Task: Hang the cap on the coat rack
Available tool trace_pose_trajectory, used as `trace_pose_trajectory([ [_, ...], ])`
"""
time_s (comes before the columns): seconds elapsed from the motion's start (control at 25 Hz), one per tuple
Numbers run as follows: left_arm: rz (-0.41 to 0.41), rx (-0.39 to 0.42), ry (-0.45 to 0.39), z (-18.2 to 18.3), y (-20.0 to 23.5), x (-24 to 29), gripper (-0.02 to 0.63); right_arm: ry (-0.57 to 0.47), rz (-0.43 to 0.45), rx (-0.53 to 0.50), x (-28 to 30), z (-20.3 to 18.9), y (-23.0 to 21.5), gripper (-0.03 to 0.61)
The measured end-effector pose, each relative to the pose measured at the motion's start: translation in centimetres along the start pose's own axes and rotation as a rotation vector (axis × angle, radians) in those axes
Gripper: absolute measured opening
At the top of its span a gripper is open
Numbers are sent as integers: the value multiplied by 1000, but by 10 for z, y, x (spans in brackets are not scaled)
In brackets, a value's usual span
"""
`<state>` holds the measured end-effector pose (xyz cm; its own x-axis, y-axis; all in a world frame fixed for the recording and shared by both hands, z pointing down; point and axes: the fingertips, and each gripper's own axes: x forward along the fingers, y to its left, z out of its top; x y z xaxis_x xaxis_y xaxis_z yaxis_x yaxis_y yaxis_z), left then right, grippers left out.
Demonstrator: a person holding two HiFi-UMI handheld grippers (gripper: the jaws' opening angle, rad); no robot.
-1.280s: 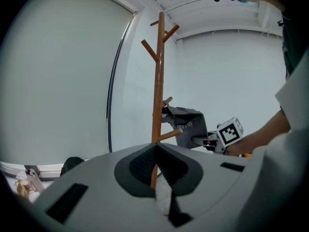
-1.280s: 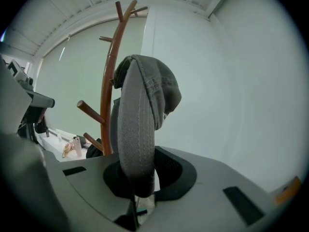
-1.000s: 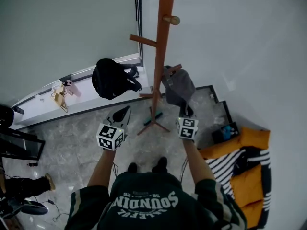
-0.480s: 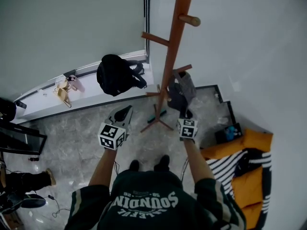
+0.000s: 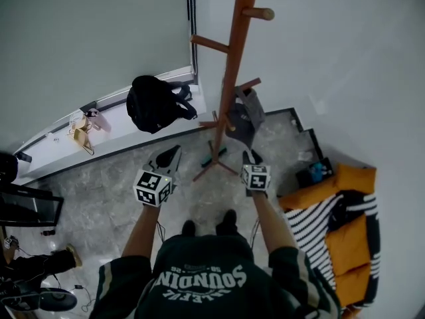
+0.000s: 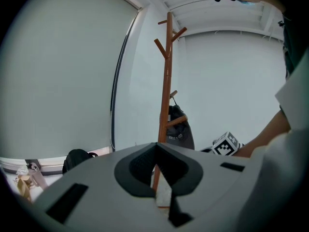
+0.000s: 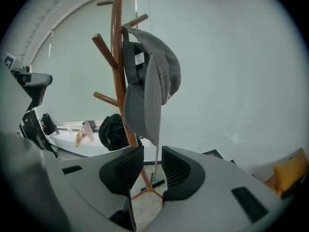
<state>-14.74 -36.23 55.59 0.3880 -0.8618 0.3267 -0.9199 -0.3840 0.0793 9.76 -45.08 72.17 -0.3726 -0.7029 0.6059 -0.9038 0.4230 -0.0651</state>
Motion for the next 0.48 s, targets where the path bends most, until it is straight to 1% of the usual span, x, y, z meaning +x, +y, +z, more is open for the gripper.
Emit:
trace_pose_trajectory([
  [0.2, -49, 4, -6, -8, -7, -4, 0, -62, -40, 7, -18, -3, -2, 95],
  [0.32, -80, 10, -18, -10, -13, -9, 0, -115, -40, 1, -41, 8, 11, 93],
  [0.4, -100, 15, -29, -9, -16, -13, 0, -145, -38, -5, -56, 17, 23, 76],
  [0.48, -120, 23, -40, -7, -19, -19, -1, -174, -33, -22, -72, 26, 38, 47],
])
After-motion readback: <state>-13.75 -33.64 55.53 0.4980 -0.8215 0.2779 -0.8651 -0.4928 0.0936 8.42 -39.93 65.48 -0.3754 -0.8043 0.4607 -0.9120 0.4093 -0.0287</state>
